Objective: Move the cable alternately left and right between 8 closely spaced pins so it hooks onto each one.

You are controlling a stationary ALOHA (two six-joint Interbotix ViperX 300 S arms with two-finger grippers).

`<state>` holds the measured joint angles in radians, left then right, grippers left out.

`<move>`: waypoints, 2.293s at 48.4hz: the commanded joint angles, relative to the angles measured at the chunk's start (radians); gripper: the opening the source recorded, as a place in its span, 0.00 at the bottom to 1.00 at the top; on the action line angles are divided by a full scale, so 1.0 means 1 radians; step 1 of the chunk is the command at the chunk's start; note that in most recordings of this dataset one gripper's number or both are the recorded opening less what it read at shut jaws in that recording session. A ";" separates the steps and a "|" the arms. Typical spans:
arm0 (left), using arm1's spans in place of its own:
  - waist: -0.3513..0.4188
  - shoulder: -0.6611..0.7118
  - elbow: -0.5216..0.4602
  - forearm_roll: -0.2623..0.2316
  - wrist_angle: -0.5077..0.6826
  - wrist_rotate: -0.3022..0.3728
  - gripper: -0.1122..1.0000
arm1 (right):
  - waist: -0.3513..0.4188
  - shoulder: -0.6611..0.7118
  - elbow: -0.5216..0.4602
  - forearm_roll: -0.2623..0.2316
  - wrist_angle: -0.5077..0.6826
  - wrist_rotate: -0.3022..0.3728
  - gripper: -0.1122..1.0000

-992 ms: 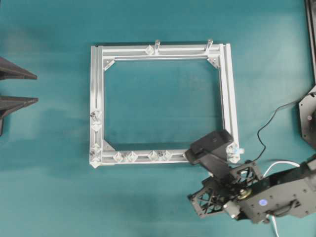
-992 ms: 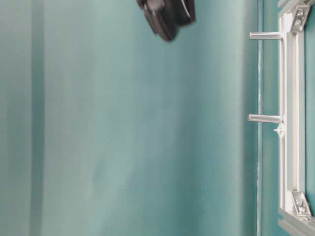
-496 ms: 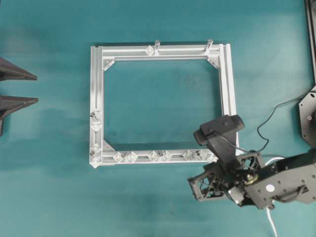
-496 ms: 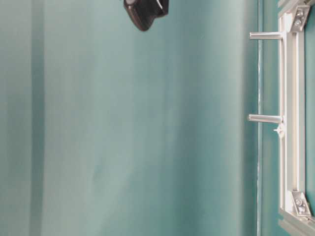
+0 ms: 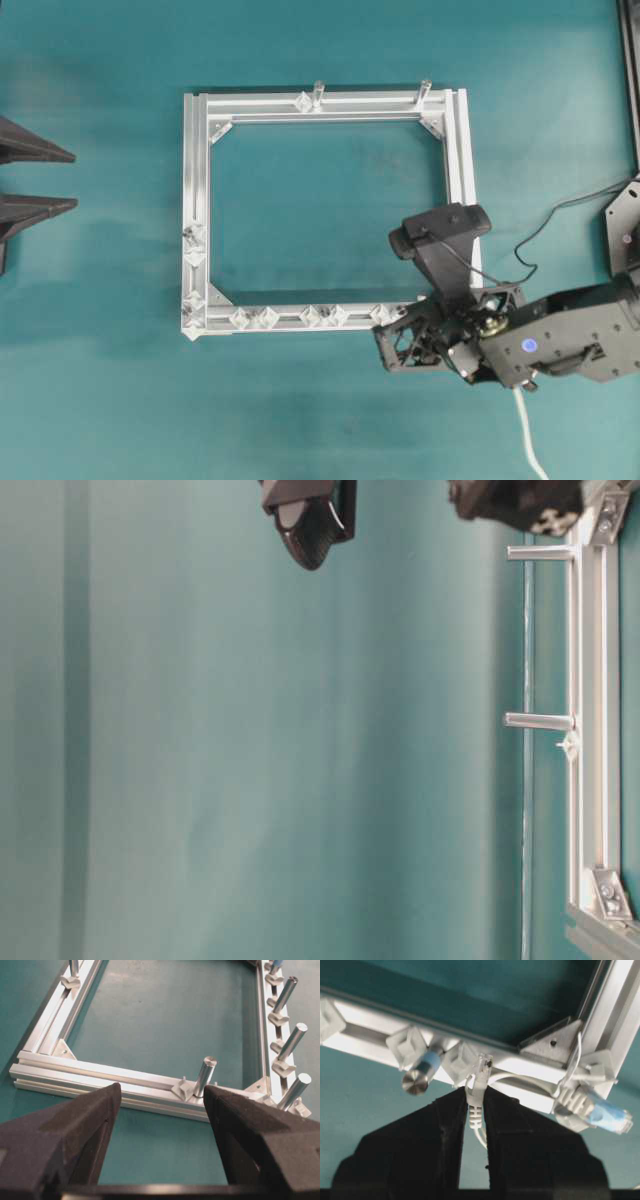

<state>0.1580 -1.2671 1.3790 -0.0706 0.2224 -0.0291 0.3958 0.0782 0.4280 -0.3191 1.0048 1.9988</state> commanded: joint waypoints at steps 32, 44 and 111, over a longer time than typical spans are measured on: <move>0.000 0.011 -0.008 0.002 -0.011 -0.008 0.74 | -0.017 -0.031 -0.006 -0.005 0.005 0.003 0.22; 0.000 0.011 -0.006 0.002 -0.009 -0.008 0.74 | -0.026 -0.031 -0.005 -0.005 0.012 -0.003 0.22; 0.000 0.009 -0.006 0.002 -0.011 -0.008 0.74 | -0.249 0.026 -0.067 -0.114 -0.138 -0.035 0.22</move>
<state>0.1580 -1.2671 1.3821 -0.0706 0.2209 -0.0307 0.1488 0.1120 0.3927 -0.4264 0.8698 1.9681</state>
